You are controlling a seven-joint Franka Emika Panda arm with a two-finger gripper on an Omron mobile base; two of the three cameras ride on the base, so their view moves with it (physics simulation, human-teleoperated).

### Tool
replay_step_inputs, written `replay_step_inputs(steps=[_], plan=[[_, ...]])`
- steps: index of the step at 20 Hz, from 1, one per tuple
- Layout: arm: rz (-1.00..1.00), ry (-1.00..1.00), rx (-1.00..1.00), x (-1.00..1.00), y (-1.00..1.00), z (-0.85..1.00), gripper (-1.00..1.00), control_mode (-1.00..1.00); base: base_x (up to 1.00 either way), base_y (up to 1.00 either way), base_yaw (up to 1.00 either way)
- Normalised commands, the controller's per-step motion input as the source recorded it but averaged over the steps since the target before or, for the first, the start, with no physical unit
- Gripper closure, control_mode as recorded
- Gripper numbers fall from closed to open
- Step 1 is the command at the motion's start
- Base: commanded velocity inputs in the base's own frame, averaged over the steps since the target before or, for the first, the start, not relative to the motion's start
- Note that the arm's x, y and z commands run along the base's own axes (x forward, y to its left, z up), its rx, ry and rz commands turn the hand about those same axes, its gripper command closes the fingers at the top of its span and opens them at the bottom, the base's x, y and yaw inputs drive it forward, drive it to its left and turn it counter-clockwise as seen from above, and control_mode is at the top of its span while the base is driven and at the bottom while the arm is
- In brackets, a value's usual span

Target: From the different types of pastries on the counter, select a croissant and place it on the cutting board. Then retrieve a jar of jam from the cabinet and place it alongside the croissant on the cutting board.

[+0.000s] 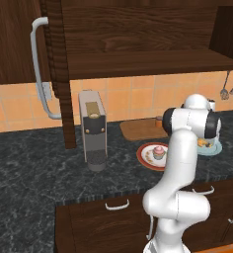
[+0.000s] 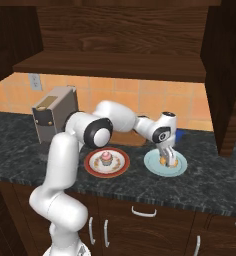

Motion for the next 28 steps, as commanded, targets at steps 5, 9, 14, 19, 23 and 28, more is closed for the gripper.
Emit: replay_step_inputs(steps=[5,9,14,19,23,28], plan=[[-0.11,0.0,0.03,-0.05,0.0,-0.29,-1.0,-1.0,0.0,0.0,0.0],[-0.1,0.0,0.01,-0.01,0.0,-0.18,1.0,-1.0,0.0,0.0,0.0],[0.01,-0.02,0.0,-0.06,0.0,0.21,1.0,-1.0,0.0,0.0,0.0],[0.06,-0.02,0.0,-0.17,0.0,0.33,1.0,-1.0,0.0,0.0,0.0],[0.06,-0.05,-0.01,-0.06,0.24,0.23,1.0,-1.0,0.0,0.0,0.0],[0.15,-0.13,-0.08,-0.02,0.39,0.17,1.0,-1.0,0.0,0.0,0.0]])
